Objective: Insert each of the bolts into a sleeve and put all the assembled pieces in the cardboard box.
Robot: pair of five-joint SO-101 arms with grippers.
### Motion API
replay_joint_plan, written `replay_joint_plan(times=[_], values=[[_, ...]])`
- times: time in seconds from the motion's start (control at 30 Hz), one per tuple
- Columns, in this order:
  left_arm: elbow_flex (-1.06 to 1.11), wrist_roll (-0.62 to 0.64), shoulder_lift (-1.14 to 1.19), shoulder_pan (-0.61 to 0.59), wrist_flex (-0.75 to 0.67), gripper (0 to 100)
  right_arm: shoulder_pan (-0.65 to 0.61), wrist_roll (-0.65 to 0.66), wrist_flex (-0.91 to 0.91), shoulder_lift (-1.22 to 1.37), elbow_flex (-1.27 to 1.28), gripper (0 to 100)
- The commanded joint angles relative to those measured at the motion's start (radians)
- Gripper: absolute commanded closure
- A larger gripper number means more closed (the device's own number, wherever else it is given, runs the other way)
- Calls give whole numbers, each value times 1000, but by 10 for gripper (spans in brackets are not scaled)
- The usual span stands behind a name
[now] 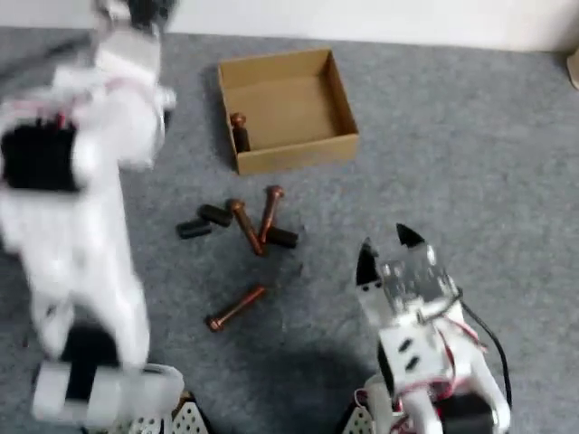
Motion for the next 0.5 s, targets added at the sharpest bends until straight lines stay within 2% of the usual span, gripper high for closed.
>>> replay_joint_plan(times=[0.0, 0.13, 0.23, 0.3, 0.4, 0.47], values=[[358, 38, -338, 62, 2, 976, -76, 5, -62, 131, -30, 864], [776, 51, -568, 61, -75, 976, -331, 5, -65, 199, -53, 864], [1043, 46, -677, 58, -204, 976, -522, 5, -131, 257, -50, 864], [1138, 34, -730, 18, -288, 976, -562, 5, -188, 326, -10, 864], [1274, -37, -769, -42, -405, 976, -567, 5, -282, 458, 53, 864], [1374, -41, -783, -59, -480, 976, -568, 9, -328, 541, 64, 864]])
